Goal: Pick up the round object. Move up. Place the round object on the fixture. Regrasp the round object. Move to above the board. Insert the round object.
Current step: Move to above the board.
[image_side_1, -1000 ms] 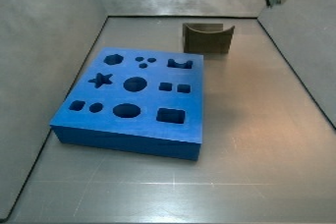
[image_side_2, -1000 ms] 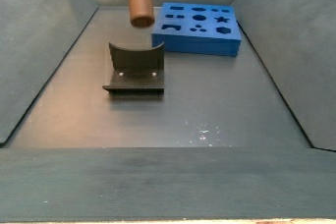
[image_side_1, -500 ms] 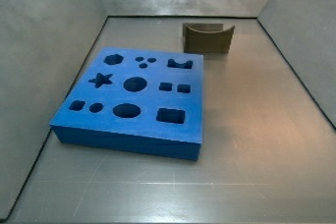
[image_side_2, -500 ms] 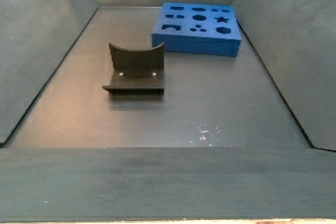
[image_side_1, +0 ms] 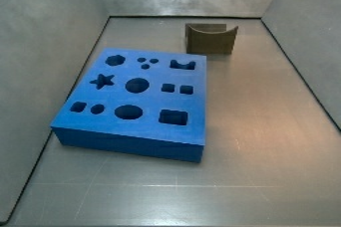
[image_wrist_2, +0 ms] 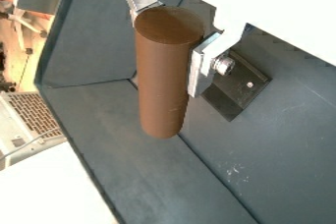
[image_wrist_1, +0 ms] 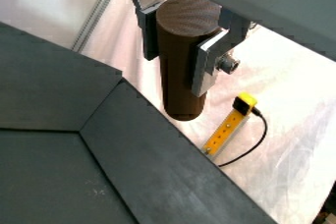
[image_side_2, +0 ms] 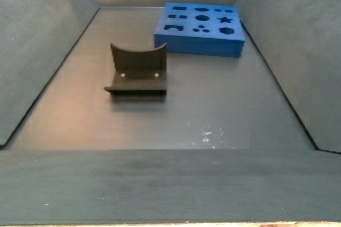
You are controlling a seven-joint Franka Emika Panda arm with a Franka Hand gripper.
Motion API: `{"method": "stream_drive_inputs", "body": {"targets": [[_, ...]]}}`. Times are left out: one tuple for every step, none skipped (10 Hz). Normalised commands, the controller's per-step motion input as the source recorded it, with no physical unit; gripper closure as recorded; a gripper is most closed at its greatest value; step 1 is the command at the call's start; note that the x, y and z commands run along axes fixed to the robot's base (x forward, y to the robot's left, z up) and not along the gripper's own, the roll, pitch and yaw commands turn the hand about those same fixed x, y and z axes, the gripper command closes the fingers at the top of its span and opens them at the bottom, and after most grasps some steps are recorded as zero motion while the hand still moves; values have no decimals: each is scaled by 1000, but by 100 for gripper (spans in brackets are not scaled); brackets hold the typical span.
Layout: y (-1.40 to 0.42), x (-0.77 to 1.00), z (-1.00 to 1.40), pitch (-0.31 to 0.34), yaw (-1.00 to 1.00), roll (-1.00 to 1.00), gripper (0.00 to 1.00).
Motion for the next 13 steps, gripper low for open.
{"method": "stream_drive_inputs", "body": {"targets": [[-30, 20, 234, 209, 90, -60, 100], [-1000, -428, -473, -50, -146, -1000, 100], [-1000, -428, -491, -64, -144, -1000, 100], [-1000, -437, -495, -71, -139, -1000, 100], [-1000, -463, -498, -65, -134, -1000, 100], [-1000, -470, -495, -66, -132, -1000, 100], [-1000, -487, -496, -60, -129, -1000, 100], [-1000, -495, -496, -56, -127, -1000, 100], [-1000, -518, -491, -52, -123, -1000, 100], [-942, -501, -461, -50, -120, -1000, 100], [-431, -261, -211, -43, -112, -1000, 100], [-195, -145, -92, -36, -108, -1000, 100], [-67, -115, -28, -33, -103, -1000, 100]]}}
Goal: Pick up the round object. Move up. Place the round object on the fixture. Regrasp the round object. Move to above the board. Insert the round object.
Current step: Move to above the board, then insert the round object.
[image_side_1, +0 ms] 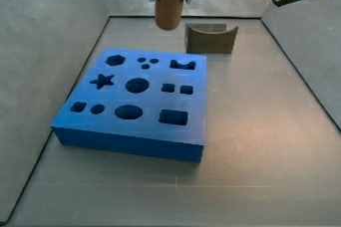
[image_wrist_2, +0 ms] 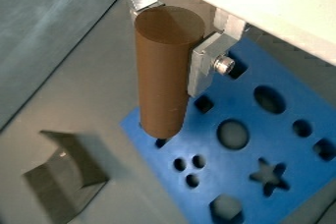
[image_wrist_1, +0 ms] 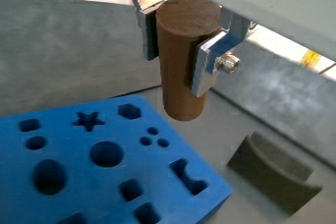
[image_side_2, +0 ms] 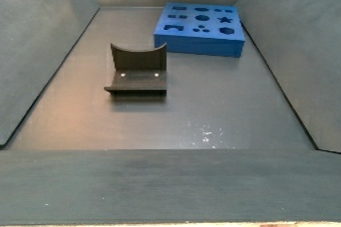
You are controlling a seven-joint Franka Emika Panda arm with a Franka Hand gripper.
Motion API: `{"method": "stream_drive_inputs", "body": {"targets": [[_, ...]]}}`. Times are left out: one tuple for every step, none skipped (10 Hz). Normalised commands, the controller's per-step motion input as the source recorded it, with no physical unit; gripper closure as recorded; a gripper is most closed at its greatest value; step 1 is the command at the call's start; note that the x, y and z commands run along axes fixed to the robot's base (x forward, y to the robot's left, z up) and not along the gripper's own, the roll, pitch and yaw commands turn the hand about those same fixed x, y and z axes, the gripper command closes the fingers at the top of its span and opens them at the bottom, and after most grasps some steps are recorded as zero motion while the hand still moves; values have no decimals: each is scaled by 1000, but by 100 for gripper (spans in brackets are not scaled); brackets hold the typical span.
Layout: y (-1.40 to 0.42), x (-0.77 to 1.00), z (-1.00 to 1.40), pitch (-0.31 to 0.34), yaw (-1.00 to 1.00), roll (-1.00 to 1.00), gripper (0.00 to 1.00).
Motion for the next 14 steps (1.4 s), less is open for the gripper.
{"method": "stream_drive_inputs", "body": {"targets": [[-33, -110, -15, -40, -102, -1000, 100], [12, -83, -2, -40, -88, -1000, 100], [19, -66, 0, -35, -90, -1000, 100], [27, -46, 5, -28, -80, -1000, 100], [27, -38, 7, -29, -75, -1000, 100], [34, -46, 13, -29, -62, -1000, 100], [38, -48, 14, -36, -62, -1000, 100], [44, -51, 10, -47, -48, -1000, 100], [40, -50, 12, -51, -32, -985, 100], [39, -48, 9, -51, -13, -694, 100], [33, -45, 10, -49, -12, -499, 100], [25, -40, 9, -43, -12, -361, 100], [0, -206, -117, 0, -31, 86, 100], [0, -123, -71, 0, -40, 69, 100]]}}
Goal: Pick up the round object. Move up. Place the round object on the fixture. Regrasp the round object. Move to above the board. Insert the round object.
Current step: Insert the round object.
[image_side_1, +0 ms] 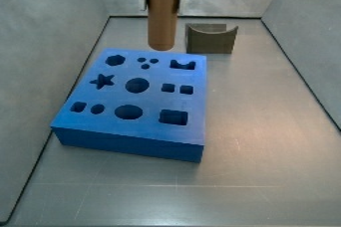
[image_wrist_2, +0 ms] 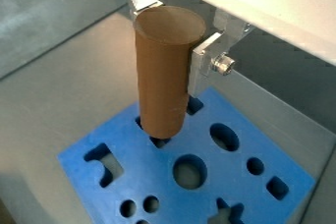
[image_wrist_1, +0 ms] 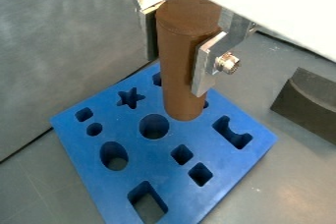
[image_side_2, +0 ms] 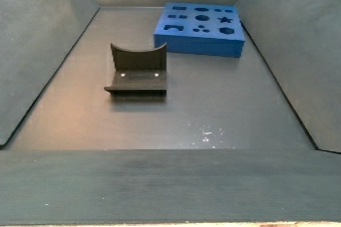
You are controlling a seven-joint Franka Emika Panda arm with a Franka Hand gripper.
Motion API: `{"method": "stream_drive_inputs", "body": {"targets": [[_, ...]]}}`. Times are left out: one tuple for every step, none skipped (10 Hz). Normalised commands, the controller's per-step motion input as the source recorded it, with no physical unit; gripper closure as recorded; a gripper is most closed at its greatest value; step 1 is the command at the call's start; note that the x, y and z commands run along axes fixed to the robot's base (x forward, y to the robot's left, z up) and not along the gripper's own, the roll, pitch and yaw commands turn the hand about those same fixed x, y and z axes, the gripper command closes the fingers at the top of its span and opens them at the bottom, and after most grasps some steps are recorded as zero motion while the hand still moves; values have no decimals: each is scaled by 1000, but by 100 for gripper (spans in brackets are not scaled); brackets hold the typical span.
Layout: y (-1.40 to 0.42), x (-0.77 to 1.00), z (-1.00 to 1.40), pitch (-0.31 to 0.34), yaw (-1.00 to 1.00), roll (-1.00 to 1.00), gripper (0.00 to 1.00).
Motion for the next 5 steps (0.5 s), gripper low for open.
{"method": "stream_drive_inputs", "body": {"targets": [[0, 0, -23, 9, 0, 83, 100], [0, 0, -29, 0, 0, 0, 100], [157, 34, -66, -17, -17, -531, 100], [249, 40, -137, 0, -40, -803, 100], [260, 160, -217, 0, -31, -911, 100]]}}
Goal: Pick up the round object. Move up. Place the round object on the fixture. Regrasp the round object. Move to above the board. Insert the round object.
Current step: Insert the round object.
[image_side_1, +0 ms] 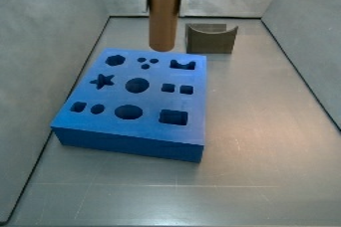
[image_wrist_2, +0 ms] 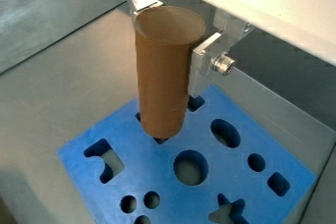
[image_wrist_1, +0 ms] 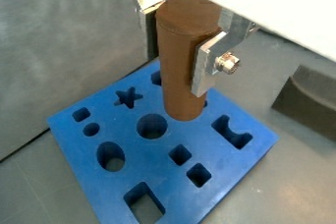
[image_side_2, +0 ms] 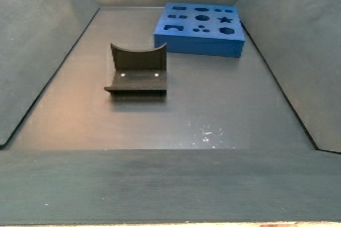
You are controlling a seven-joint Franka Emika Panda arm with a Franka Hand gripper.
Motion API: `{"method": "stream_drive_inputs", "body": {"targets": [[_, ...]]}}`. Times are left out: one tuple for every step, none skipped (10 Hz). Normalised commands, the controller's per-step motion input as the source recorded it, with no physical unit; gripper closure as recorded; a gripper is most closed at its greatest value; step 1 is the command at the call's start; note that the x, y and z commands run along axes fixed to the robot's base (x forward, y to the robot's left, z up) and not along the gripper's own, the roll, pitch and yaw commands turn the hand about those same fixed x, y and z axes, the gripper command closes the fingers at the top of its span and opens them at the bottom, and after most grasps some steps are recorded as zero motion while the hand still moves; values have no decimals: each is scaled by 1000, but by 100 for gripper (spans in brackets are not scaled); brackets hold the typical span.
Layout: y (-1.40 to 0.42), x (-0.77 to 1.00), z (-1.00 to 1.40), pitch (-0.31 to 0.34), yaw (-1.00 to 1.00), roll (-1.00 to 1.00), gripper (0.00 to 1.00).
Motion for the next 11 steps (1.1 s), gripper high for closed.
{"method": "stream_drive_inputs", "body": {"targets": [[249, 103, -146, 0, -29, -883, 100], [51, 0, -51, 0, 14, -306, 100], [9, 0, 0, 0, 0, -157, 100], [0, 0, -129, 0, 0, -83, 100], [0, -326, -526, -180, 0, -246, 100], [-37, -451, -600, -243, 0, -89, 100], [-43, -177, -163, -143, 66, 0, 100], [14, 0, -23, 0, 0, -6, 100], [14, 0, -157, 23, -60, -57, 100], [0, -211, -569, 0, -134, -231, 100], [0, -220, -491, 0, -86, -197, 100]]}}
